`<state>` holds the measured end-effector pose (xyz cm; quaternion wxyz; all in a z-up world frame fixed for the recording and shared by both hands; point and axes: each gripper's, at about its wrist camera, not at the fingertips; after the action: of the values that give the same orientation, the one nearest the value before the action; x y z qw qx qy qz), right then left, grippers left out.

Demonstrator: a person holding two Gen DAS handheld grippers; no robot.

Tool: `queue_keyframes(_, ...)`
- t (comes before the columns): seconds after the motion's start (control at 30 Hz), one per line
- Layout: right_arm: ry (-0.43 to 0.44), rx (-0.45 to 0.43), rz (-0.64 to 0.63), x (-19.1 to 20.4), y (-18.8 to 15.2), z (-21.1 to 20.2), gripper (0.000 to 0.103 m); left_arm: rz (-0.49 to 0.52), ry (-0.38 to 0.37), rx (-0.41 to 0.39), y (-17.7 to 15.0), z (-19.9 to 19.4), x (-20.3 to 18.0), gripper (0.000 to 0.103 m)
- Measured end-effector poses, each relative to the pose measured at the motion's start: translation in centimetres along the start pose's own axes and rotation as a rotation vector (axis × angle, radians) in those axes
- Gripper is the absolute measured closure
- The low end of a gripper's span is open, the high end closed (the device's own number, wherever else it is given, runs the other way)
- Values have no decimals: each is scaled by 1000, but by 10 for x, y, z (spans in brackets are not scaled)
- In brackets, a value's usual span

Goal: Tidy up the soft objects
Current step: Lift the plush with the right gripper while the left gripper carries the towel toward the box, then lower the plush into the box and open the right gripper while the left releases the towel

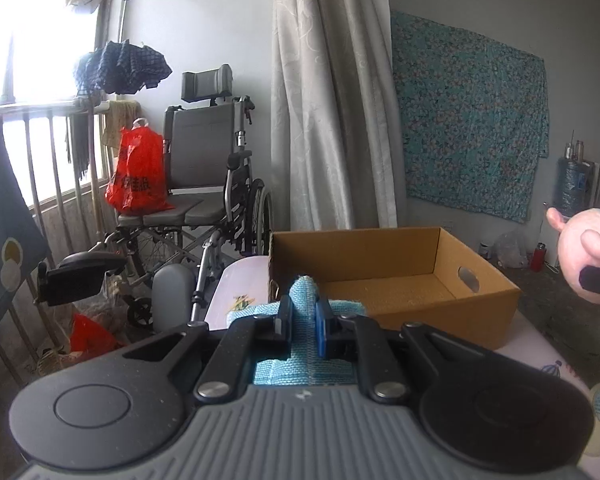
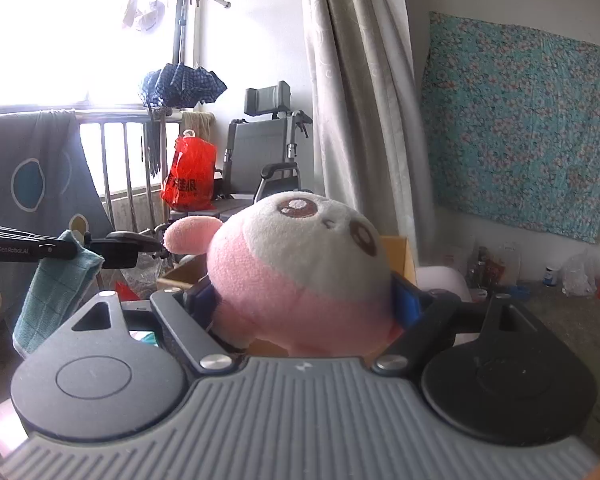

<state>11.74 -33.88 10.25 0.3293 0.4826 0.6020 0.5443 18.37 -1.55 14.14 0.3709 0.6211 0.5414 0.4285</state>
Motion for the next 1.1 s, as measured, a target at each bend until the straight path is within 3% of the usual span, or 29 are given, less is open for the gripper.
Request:
queue_keyframes(0.17,28,24,-7,-39,48,85,20,4,-46,42,61,97,-39,92)
queue_keyframes(0.33,-3,148,-29,-76,57,204,20,75,-17,125,91,218,-90,91)
queue_keyframes(0.47,-1,295,32,-108,48,305,20,45,-8,343,84,332,-122,91)
queue_keyframes(0.57,-32,421,8,-121,26,371,20,119,1,497,63,394,-140,89)
queue_keyframes(0.6,-43,469,11,-126,19,390,20,154,3,533,56,406,-147,84)
queue_keyframes(0.67,-56,578,65,-139,7,425,20,258,49,507,43,417,-158,63)
queue_keyframes(0.7,-42,614,97,-145,3,438,20,327,83,497,37,420,-164,37)
queue_keyframes(0.77,-32,655,89,-148,-1,453,19,384,138,456,33,420,-168,31)
queue_keyframes(0.8,-41,683,57,-148,-2,460,19,382,126,455,33,420,-167,31)
queue_keyframes(0.9,-64,710,38,-150,-7,469,18,293,80,472,41,420,-148,34)
queue_keyframes(0.97,-55,742,62,-157,-9,476,18,266,90,500,46,422,-141,57)
queue_keyframes(1.0,-54,752,69,-160,-10,482,18,255,85,529,47,426,-139,81)
queue_keyframes(1.03,-64,759,77,-160,-12,487,18,247,58,568,46,430,-139,94)
queue_keyframes(1.1,-55,787,78,-160,-19,491,18,236,-34,676,40,439,-138,94)
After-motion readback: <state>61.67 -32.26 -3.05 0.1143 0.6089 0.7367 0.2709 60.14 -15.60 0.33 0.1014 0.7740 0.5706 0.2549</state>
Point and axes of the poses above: each gripper's, at about its wrist camera, not at the fingertips, and z roughly the way its jaws point, x to its left, y to its top, and after that the axes turned 12 degrees about y, right-handed
